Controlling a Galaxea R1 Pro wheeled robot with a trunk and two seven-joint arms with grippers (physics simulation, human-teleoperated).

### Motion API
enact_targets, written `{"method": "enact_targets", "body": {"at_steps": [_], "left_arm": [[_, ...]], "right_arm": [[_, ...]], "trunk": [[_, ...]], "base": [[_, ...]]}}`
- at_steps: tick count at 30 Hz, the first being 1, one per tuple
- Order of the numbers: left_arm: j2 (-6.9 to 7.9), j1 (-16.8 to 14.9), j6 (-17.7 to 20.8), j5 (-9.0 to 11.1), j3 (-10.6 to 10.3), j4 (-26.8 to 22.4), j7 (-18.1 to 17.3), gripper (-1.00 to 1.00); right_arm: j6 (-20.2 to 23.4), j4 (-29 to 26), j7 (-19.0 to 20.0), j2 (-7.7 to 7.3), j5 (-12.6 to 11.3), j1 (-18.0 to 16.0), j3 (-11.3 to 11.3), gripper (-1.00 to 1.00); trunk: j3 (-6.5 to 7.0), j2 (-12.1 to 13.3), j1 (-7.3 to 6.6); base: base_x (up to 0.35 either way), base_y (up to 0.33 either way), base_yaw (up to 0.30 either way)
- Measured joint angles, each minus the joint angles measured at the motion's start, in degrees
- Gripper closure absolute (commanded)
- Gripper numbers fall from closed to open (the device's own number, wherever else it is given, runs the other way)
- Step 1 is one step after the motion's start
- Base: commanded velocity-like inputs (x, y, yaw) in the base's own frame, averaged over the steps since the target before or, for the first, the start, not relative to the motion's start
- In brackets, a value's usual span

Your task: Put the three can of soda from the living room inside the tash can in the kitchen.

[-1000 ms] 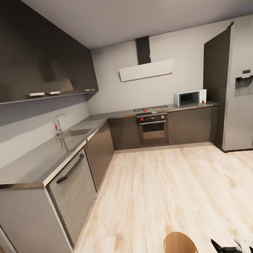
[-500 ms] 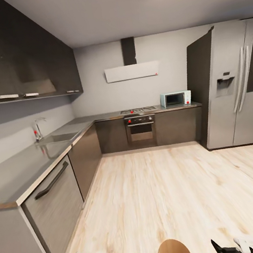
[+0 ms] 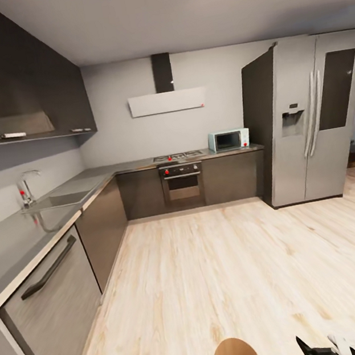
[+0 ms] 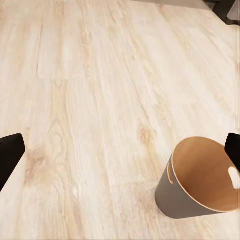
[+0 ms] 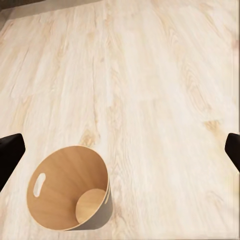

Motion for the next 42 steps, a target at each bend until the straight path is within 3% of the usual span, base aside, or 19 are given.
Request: {"method": "enact_targets", "body": {"at_steps": [10,14,18,20,21,24,29,31,32,33,34,37,39,42], "left_arm": [[-0.01,0.0,0.0,0.0,0.1,0.0,0.1,-1.0],[0.0,0.0,0.0,0.0,0.3,0.0,0.1,-1.0],[0.0,0.0,0.1,0.0,0.4,0.1,0.1,-1.0],[0.0,0.0,0.1,0.0,0.5,0.1,0.1,-1.0],[0.0,0.0,0.1,0.0,0.5,0.3,0.1,-1.0],[0.0,0.0,0.0,0.0,0.5,1.3,0.1,-1.0],[-0.04,0.0,0.0,0.0,0.4,3.0,0.1,-1.0],[-0.03,-0.1,0.0,0.0,0.4,3.4,0.1,-1.0],[-0.03,-0.1,0.0,0.0,0.4,3.4,0.1,-1.0],[-0.02,-0.1,0.0,0.0,0.4,3.5,0.0,-1.0],[-0.04,-0.1,-0.1,0.0,0.3,3.7,0.0,-1.0],[-0.07,-0.1,-0.1,0.0,0.3,3.8,0.0,-1.0],[-0.08,-0.1,0.0,0.0,0.3,3.9,0.0,-1.0],[-0.08,-0.1,0.0,0.0,0.3,3.9,-0.1,-1.0]], "right_arm": [[0.0,-1.4,0.1,0.07,0.0,0.0,0.2,-1.0],[2.1,-7.8,0.1,1.05,0.1,0.2,0.7,-1.0],[12.9,-12.9,0.1,3.54,0.7,0.2,1.4,-1.0],[19.4,-15.9,0.0,4.27,0.9,0.1,3.1,-1.0],[23.1,-17.4,-0.6,4.54,1.2,-0.3,5.0,-1.0],[29.0,-18.8,-4.1,4.89,2.3,-2.6,8.6,-1.0],[40.0,-17.1,-14.7,5.68,3.3,-10.5,15.9,-1.0],[44.1,-14.3,-17.9,5.98,3.4,-14.4,18.0,-1.0],[44.1,-14.2,-18.0,5.98,3.4,-14.5,18.1,-1.0],[45.8,-12.3,-19.1,6.12,3.4,-16.6,18.8,-1.0],[48.4,-6.5,-20.9,6.26,3.5,-21.8,19.7,-1.0],[51.2,6.7,-22.9,6.05,3.8,-33.2,19.8,-1.0],[52.1,15.7,-23.7,5.31,3.9,-40.2,18.6,-1.0],[52.6,24.7,-24.1,3.73,4.0,-47.3,16.7,-1.0]], "trunk": [[-0.05,0.0,0.0],[-0.05,0.0,0.0],[-0.05,0.0,0.0],[-0.05,0.0,0.0],[-0.05,0.0,0.0],[-0.05,0.0,0.0],[-0.05,0.0,0.0],[-0.05,0.0,0.0],[-0.05,0.0,0.0],[-0.05,0.0,0.0],[-0.04,0.0,0.0],[-0.04,0.0,0.0],[-0.04,0.0,0.0],[-0.05,0.0,0.0]], "base": [[0.001,0.001,-0.023],[0.0,0.0,-0.002],[0.0,0.0,0.0],[0.0,0.0,0.0],[0.0,0.0,0.0],[0.0,0.0,0.0],[0.0,0.0,0.0],[0.0,0.0,0.0],[0.0,0.0,0.0],[0.0,0.0,0.0],[0.0,0.0,0.0],[0.0,0.0,0.0],[0.0,0.0,0.0],[0.0,0.0,0.0]]}}
